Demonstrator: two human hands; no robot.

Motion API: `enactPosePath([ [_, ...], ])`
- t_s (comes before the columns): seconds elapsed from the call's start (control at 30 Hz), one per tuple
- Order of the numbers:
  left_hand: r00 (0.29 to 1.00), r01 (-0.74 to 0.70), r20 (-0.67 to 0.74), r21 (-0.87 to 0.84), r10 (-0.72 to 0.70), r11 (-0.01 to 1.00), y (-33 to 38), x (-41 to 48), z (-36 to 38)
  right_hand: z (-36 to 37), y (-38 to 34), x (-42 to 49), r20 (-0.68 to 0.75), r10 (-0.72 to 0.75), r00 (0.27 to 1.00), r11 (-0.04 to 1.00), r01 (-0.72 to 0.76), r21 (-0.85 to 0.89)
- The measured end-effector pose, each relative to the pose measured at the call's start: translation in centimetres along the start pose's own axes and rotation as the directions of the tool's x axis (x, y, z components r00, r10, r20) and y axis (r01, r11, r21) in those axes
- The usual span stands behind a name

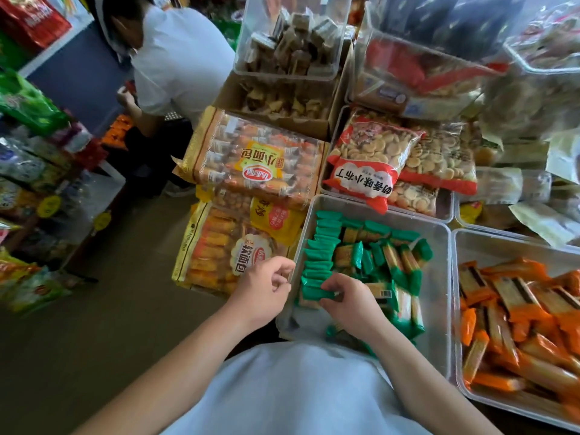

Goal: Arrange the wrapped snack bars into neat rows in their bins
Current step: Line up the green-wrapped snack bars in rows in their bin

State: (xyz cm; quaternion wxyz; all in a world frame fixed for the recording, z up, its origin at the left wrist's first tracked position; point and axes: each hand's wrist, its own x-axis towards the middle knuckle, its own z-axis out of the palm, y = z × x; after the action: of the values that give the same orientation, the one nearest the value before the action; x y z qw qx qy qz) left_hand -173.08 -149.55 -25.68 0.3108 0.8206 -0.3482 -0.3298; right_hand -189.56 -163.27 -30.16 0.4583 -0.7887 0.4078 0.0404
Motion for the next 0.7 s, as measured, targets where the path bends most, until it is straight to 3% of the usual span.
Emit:
enactPosePath([
  [0.27, 0.998, -0.021, -0.052, 0.043, 0.023, 0.999, -1.0, -2.3, 0.9, 2.2, 0.0, 1.7, -0.023, 0.125, 0.992, 0.992, -0.125, 0.009],
  [0.43, 0.986, -0.155, -0.049, 0.125, 0.162, 0.98, -0.2, -2.6, 1.8, -0.3, -0.3, 0.3, -0.086, 0.05, 0.995, 0.999, -0.05, 0.008],
  [0.53, 0.973, -0.179, 0.17, 0.132, 0.155, 0.975, 1.0, -1.8, 3.9, -2.6, 0.4, -1.6, -0.21, 0.051, 0.976, 0.996, -0.035, 0.08],
  [0.6, 0.929, -0.146, 0.364, 0.187, 0.069, 0.971, 1.9, -1.1, 5.9, -3.9, 1.2, -3.2, -0.257, 0.038, 0.966, 0.994, -0.011, 0.106],
  [0.7, 0.838, -0.1, 0.541, 0.276, -0.068, 0.956, 3.0, -0.1, 8.6, -5.2, 2.8, -5.9, -0.288, 0.048, 0.956, 0.989, -0.006, 0.145],
])
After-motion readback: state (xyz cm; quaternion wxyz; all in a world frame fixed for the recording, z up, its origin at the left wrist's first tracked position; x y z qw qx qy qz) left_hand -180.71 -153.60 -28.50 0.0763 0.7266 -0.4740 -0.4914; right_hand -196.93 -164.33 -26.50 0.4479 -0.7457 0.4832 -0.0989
